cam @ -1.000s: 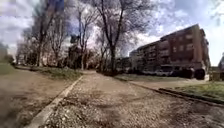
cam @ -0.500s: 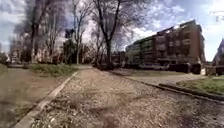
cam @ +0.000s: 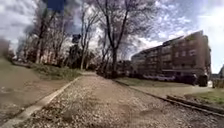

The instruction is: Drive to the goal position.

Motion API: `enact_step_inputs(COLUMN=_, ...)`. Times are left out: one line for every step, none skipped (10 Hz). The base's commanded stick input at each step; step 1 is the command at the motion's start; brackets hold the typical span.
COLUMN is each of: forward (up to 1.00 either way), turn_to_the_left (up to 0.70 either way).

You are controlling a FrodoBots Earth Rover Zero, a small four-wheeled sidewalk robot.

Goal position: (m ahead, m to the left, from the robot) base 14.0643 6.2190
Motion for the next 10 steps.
enact_step_inputs(forward=0.7, turn_to_the_left=0.0)
enact_step_inputs(forward=0.7, turn_to_the_left=0.0)
enact_step_inputs(forward=0.7, turn_to_the_left=0.0)
enact_step_inputs(forward=0.7, turn_to_the_left=0.0)
enact_step_inputs(forward=0.7, turn_to_the_left=0.0)
enact_step_inputs(forward=0.7, turn_to_the_left=0.0)
enact_step_inputs(forward=0.7, turn_to_the_left=0.0)
enact_step_inputs(forward=0.7, turn_to_the_left=-0.09)
enact_step_inputs(forward=0.7, turn_to_the_left=-0.26)
enact_step_inputs(forward=0.7, turn_to_the_left=-0.35)
